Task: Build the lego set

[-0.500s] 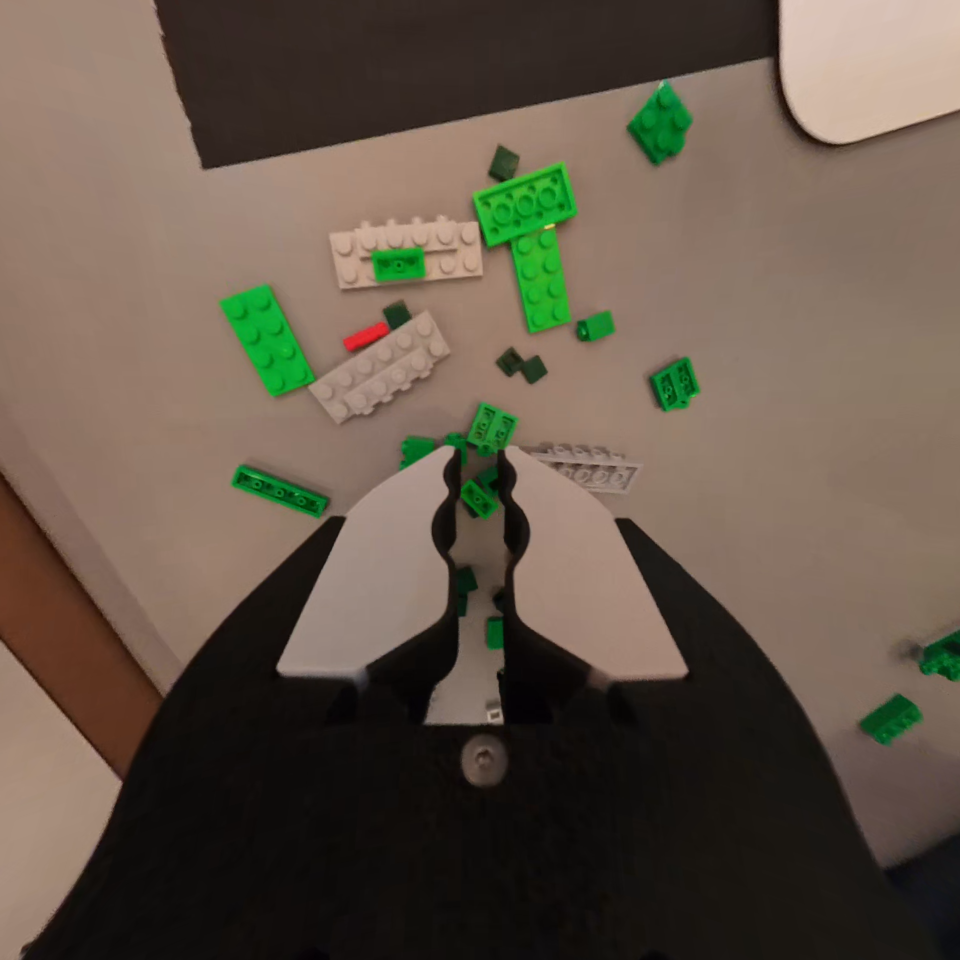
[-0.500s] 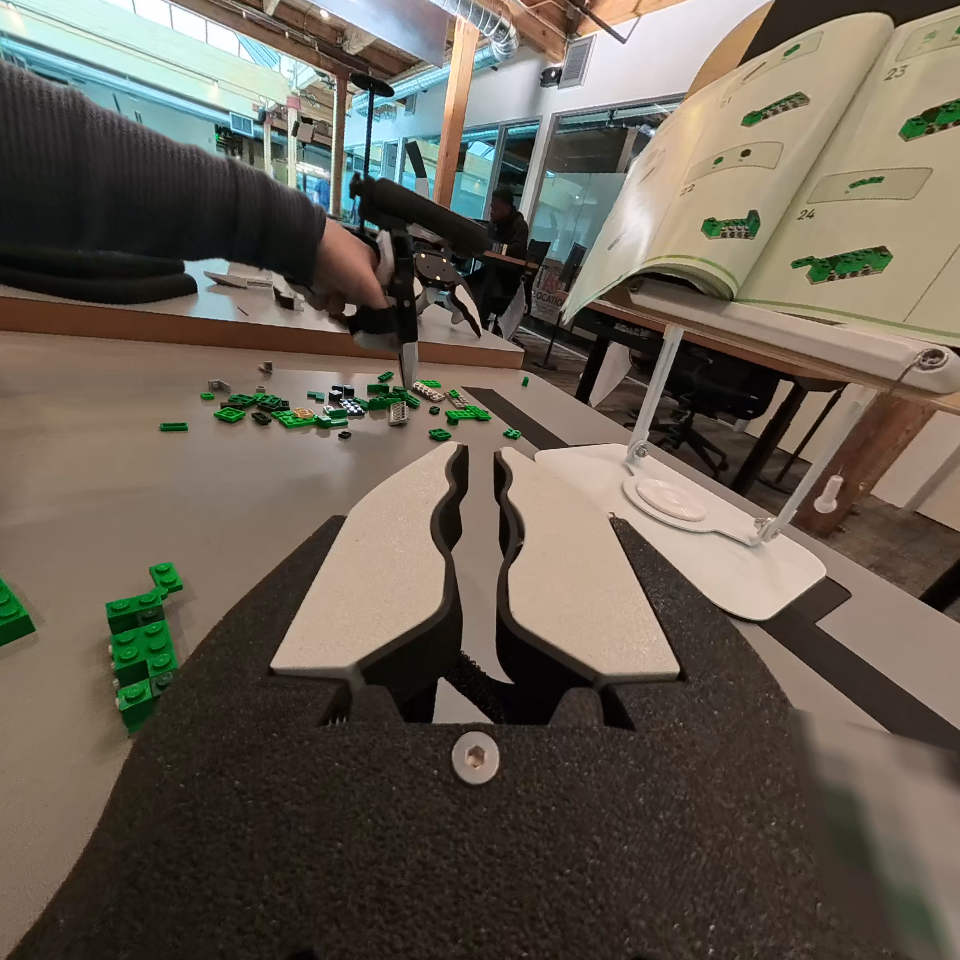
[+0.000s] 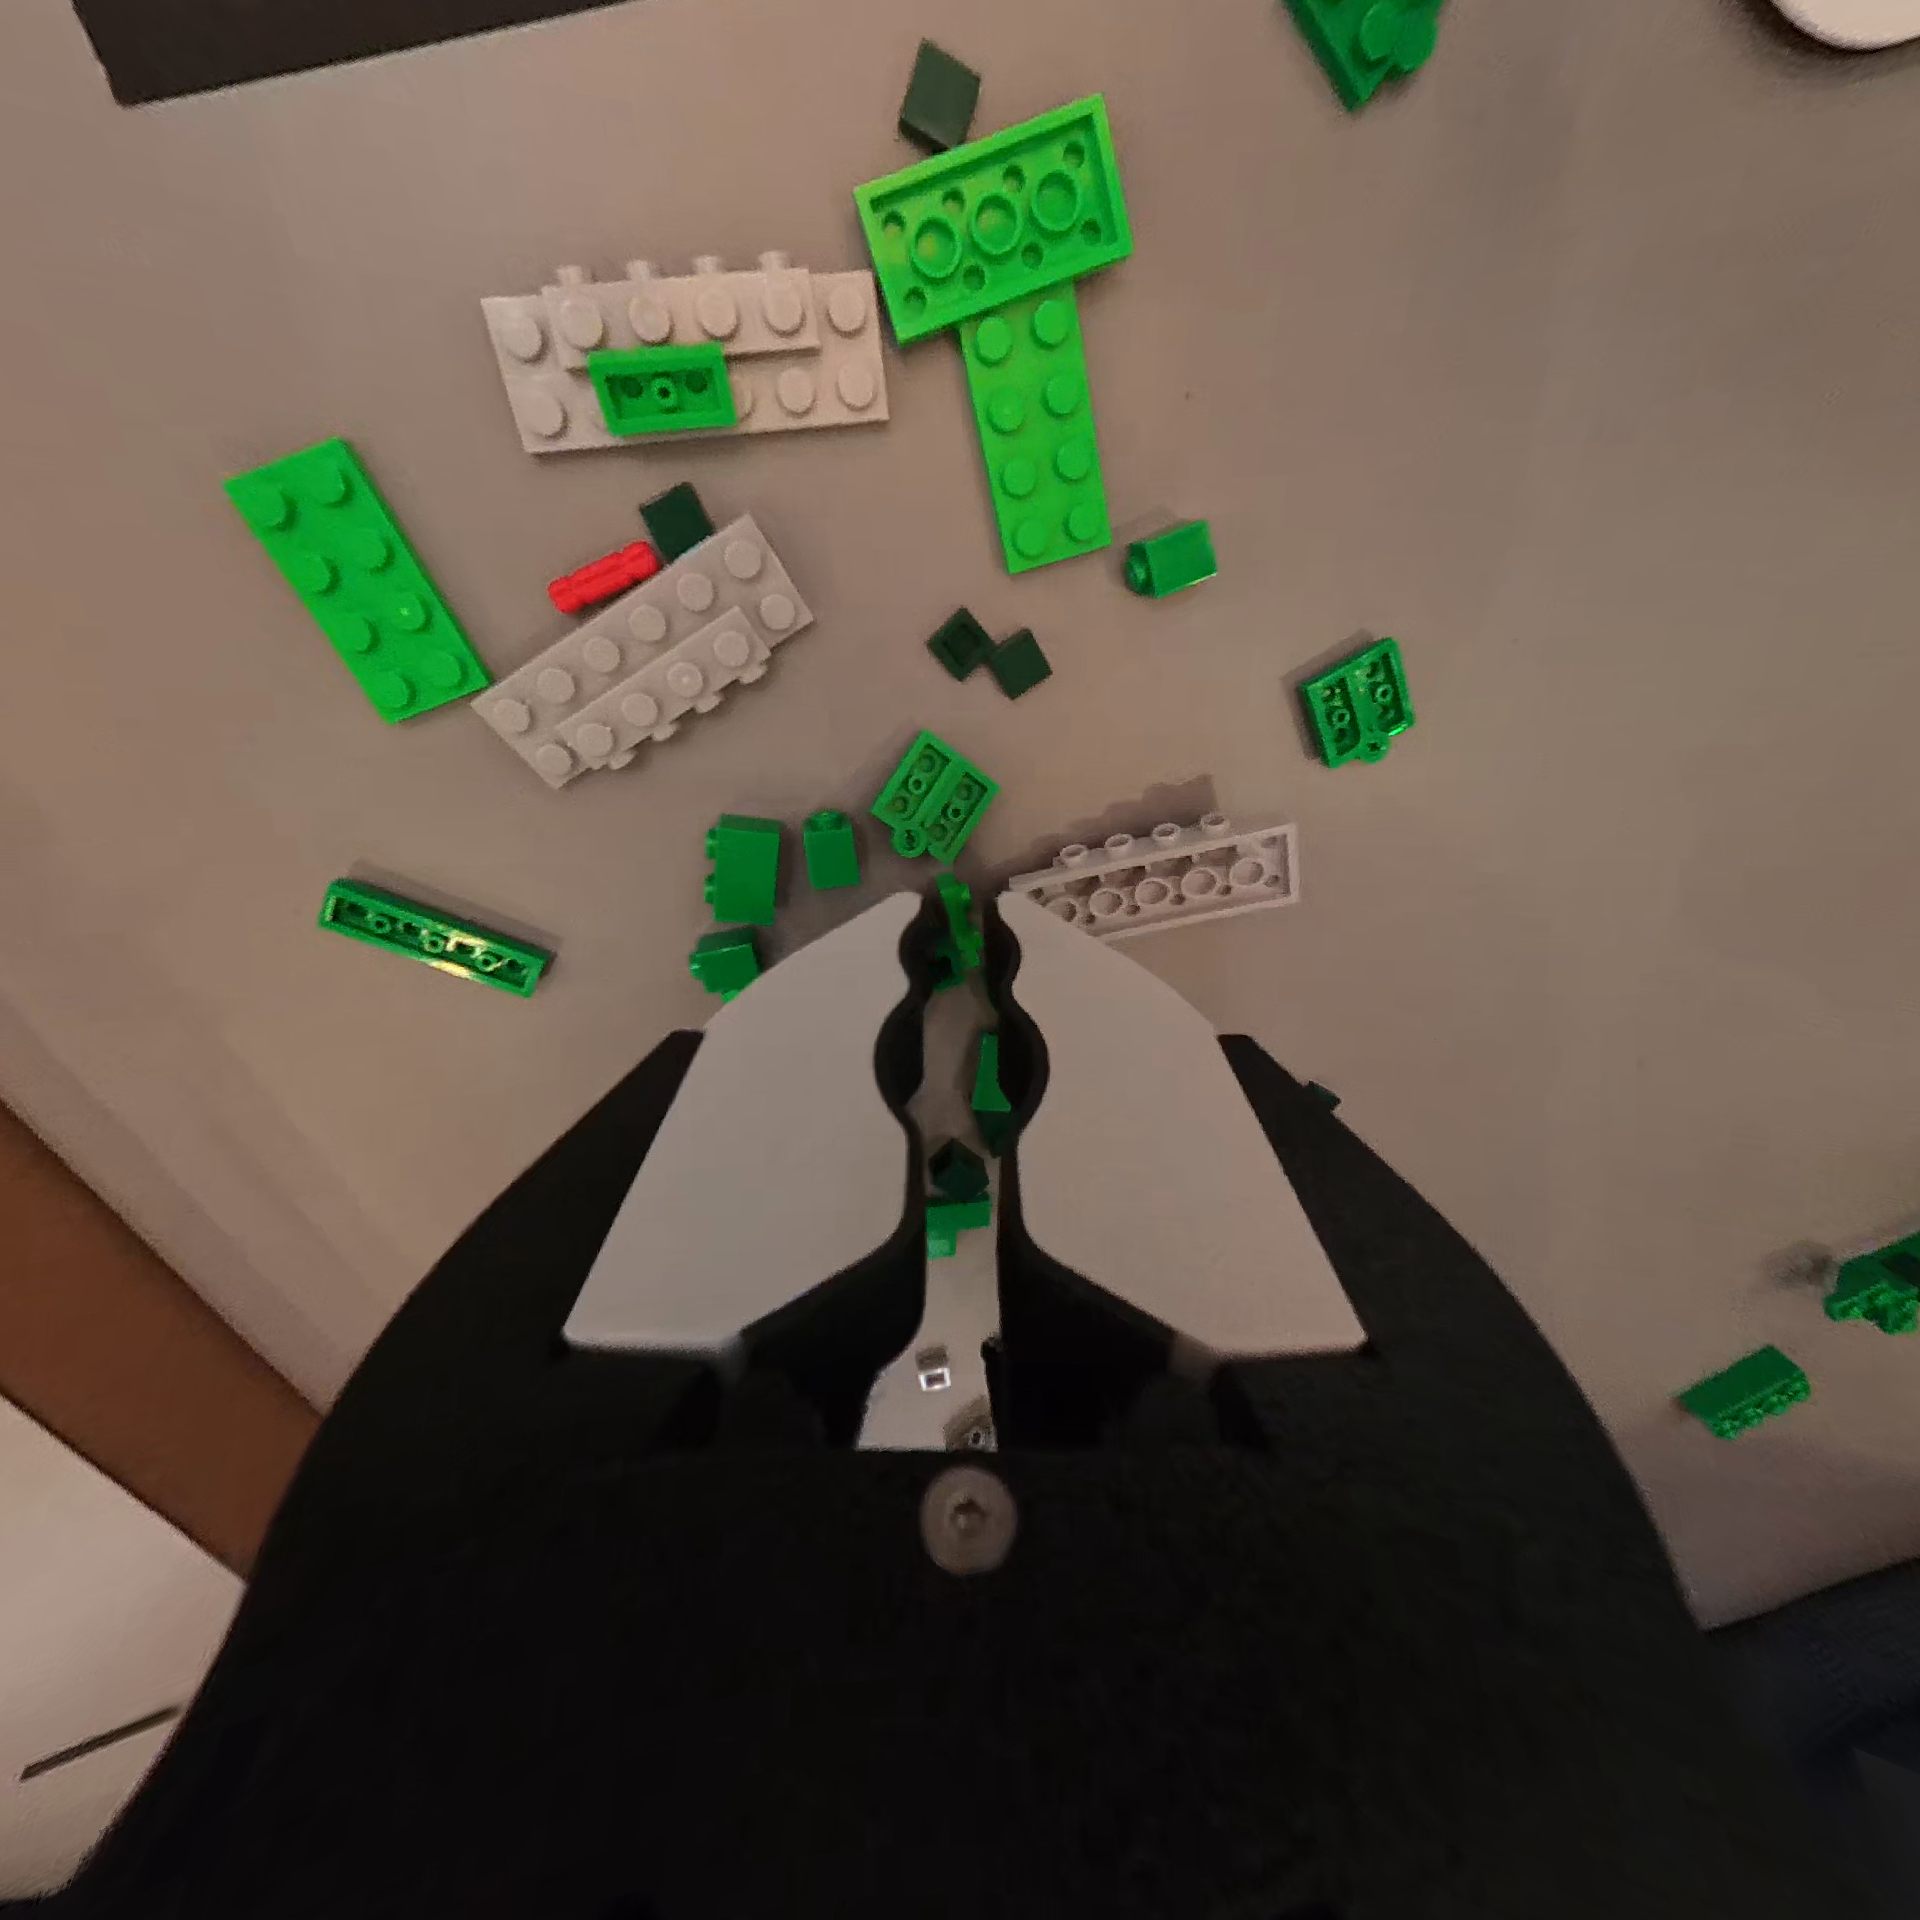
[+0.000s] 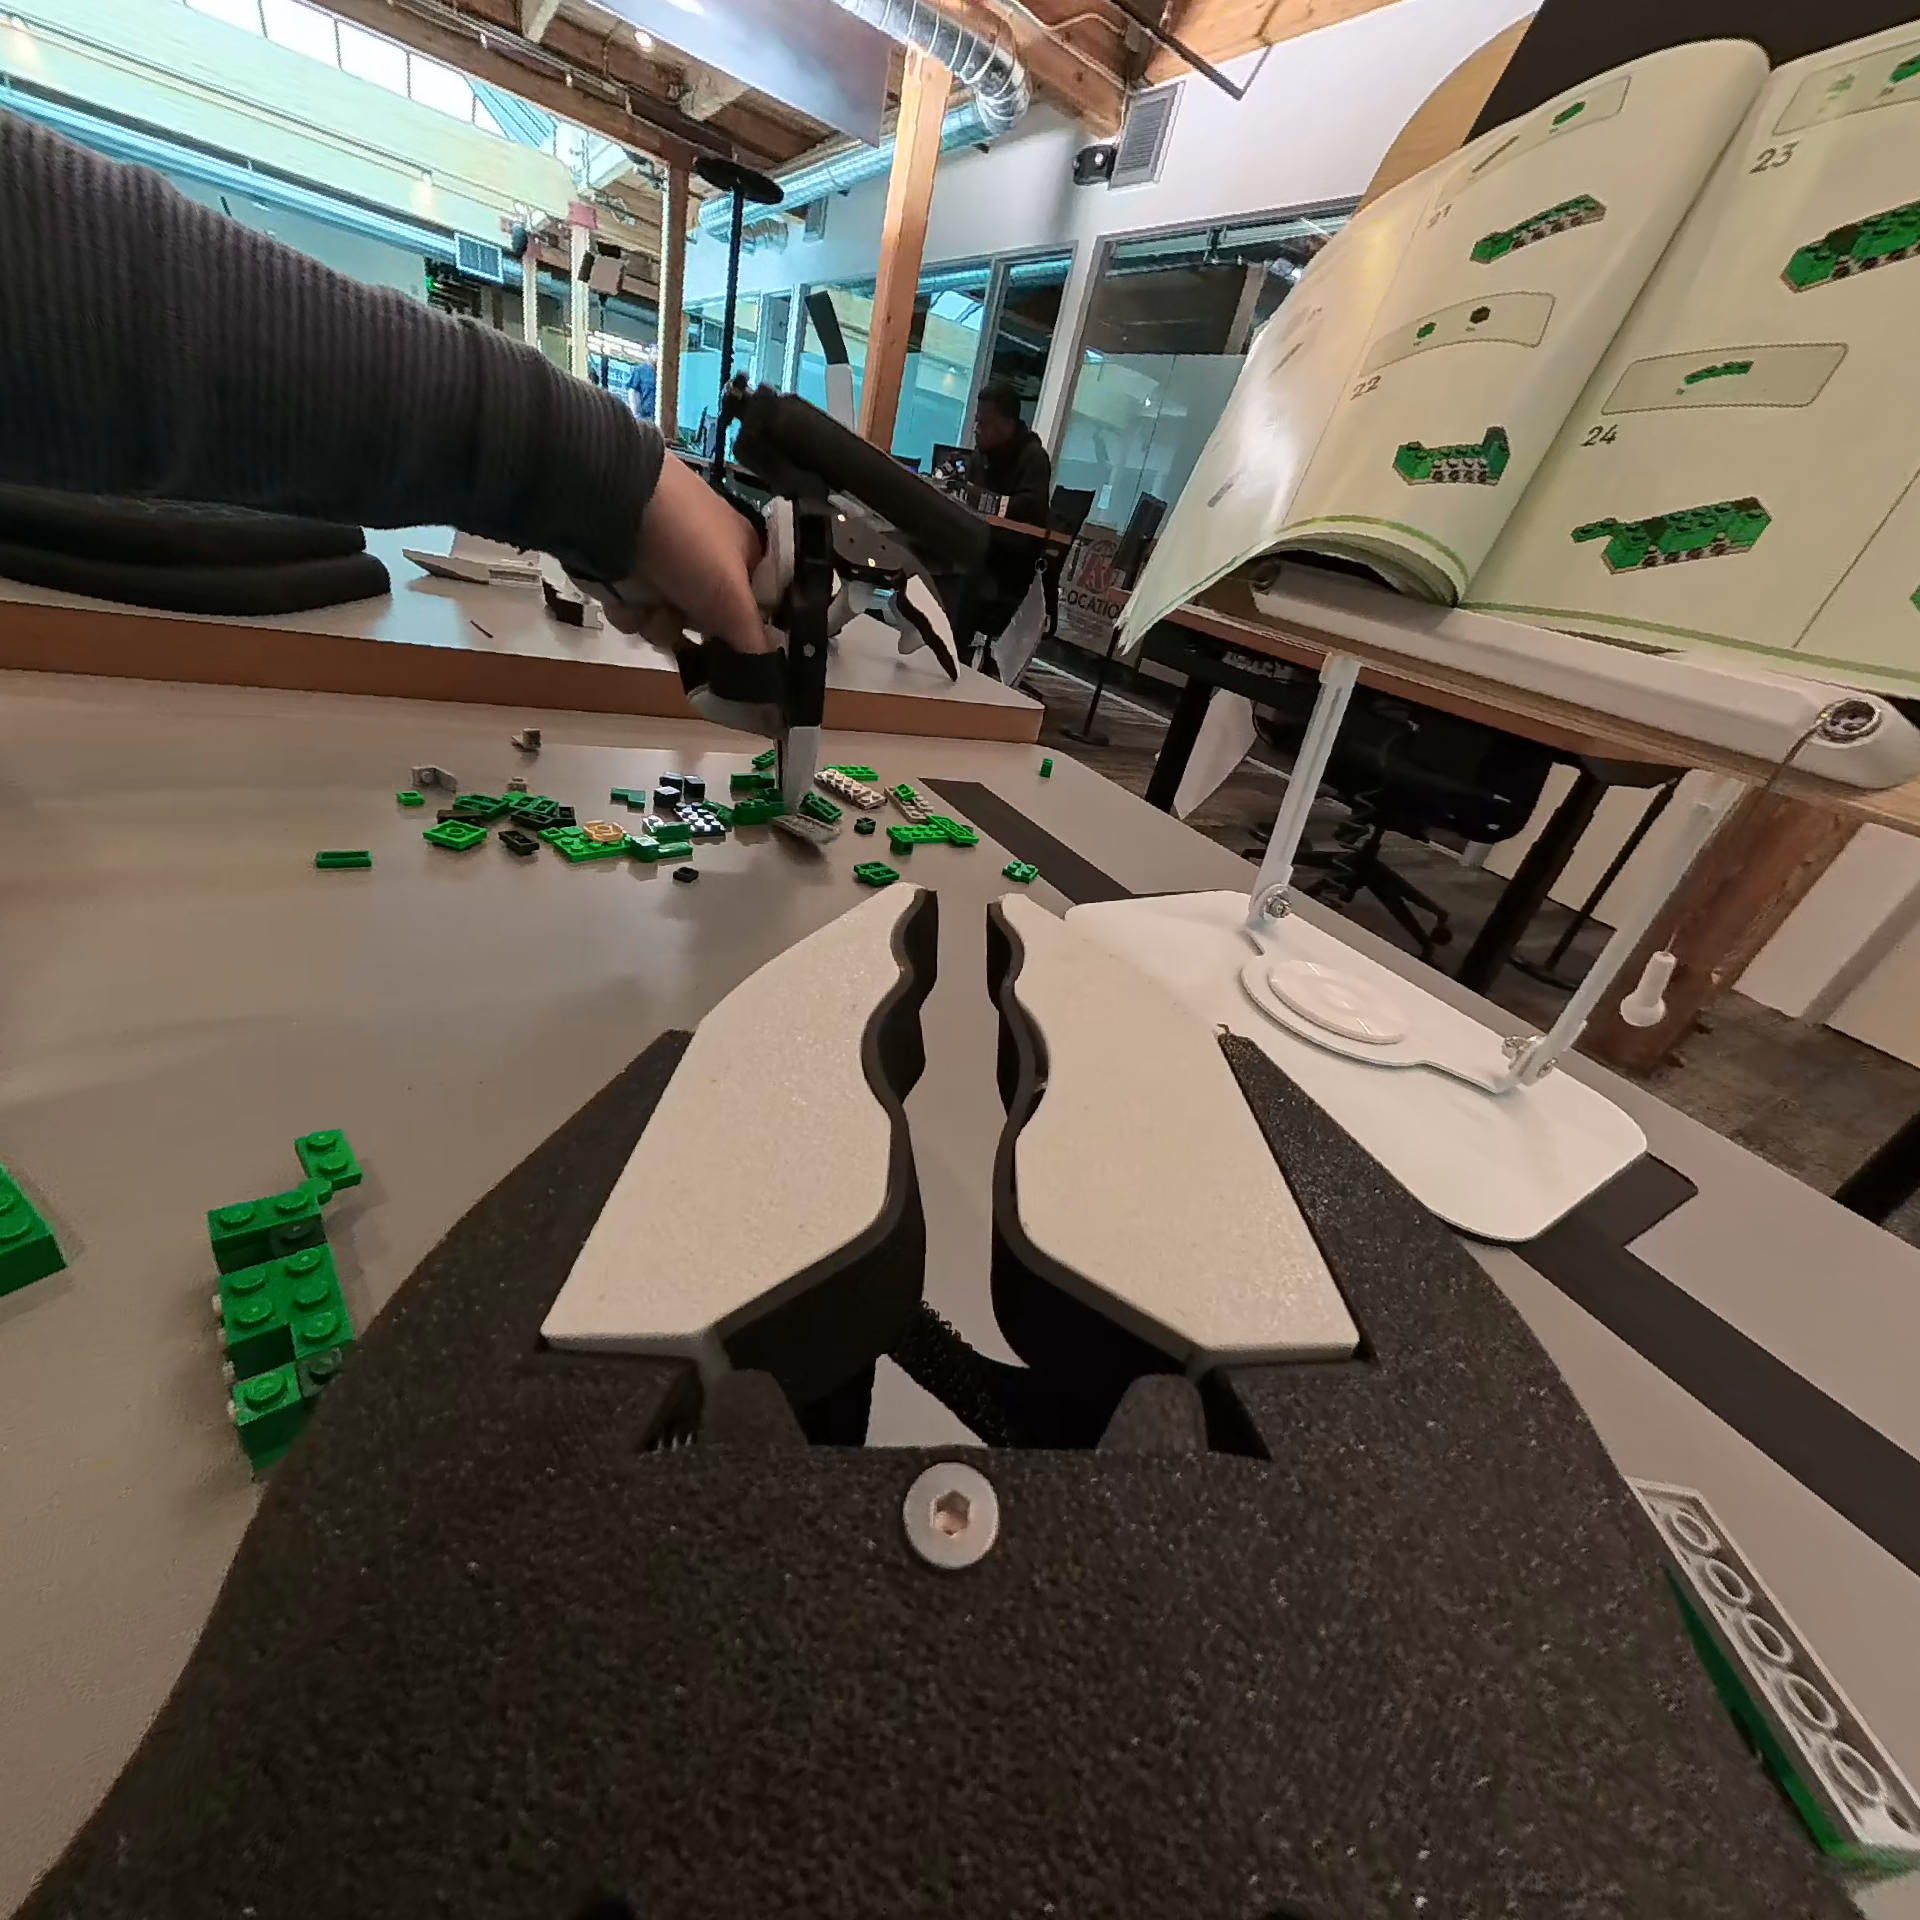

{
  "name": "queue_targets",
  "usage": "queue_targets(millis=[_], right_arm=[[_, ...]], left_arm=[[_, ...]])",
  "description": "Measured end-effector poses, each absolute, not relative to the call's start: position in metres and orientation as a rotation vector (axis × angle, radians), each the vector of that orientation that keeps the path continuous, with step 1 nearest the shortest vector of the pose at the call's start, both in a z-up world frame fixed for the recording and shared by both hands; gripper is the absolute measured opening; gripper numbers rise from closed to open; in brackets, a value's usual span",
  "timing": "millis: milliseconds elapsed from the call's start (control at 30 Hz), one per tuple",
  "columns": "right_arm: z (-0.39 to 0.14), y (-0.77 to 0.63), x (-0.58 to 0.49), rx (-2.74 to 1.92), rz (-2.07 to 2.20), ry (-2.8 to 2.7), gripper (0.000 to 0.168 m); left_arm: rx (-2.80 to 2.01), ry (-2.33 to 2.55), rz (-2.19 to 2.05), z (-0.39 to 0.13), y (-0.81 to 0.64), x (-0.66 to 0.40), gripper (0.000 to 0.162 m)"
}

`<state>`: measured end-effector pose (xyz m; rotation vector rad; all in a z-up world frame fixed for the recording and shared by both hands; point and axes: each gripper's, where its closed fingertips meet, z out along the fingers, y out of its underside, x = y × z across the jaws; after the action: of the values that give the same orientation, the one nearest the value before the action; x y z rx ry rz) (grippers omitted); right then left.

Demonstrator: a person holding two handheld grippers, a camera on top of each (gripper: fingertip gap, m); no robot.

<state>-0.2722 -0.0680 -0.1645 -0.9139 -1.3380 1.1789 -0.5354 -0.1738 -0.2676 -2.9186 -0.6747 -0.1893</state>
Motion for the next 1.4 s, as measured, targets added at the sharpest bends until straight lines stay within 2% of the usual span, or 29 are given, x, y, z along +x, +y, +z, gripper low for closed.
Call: queue_targets(millis=[133,200,267,367,467,667,1033,1200,1267,1300,1400], right_arm=[[-0.164,-0.068,-0.272,-0.911,1.182,-1.333,0.008],[-0.164,-0.068,-0.271,-0.906,1.175,-1.331,0.009],[-0.165,-0.071,-0.272,-0.881,1.149,-1.348,0.011],[-0.164,-0.094,-0.273,-0.757,1.104,-1.431,0.024],[-0.144,-0.138,-0.268,-0.612,1.151,-1.521,0.032],[-0.127,-0.191,-0.263,-0.418,1.051,-1.63,0.034],[-0.142,-0.203,-0.267,-0.42,1.045,-1.674,0.016],[-0.146,-0.204,-0.264,-0.427,1.084,-1.719,0.015],[-0.147,-0.2,-0.261,-0.457,1.099,-1.699,0.015],[-0.148,-0.197,-0.258,-0.469,1.114,-1.685,0.015],[-0.154,-0.193,-0.245,-0.514,1.163,-1.657,0.015]], left_arm=[[-2.88,-0.618,-0.129,-0.262,-0.172,-0.539,0.004],[-2.758,-0.564,-0.126,-0.243,-0.162,-0.533,0.004],[-2.53,-0.487,-0.299,-0.21,-0.143,-0.503,0.004],[-2.207,-0.315,-0.689,-0.157,-0.132,-0.425,0.004],[-2.012,-0.158,-1.014,-0.13,-0.146,-0.347,0.004],[-1.817,-0.105,-1.359,-0.126,-0.176,-0.272,0.004],[-1.831,-0.145,-1.37,-0.14,-0.195,-0.255,0.004],[-1.835,-0.14,-1.316,-0.144,-0.196,-0.252,0.004],[-1.866,-0.117,-1.25,-0.148,-0.2,-0.25,0.032],[-1.894,-0.103,-1.158,-0.154,-0.202,-0.253,0.04],[-2.018,0.019,-0.816,-0.18,-0.214,-0.253,0.047]])
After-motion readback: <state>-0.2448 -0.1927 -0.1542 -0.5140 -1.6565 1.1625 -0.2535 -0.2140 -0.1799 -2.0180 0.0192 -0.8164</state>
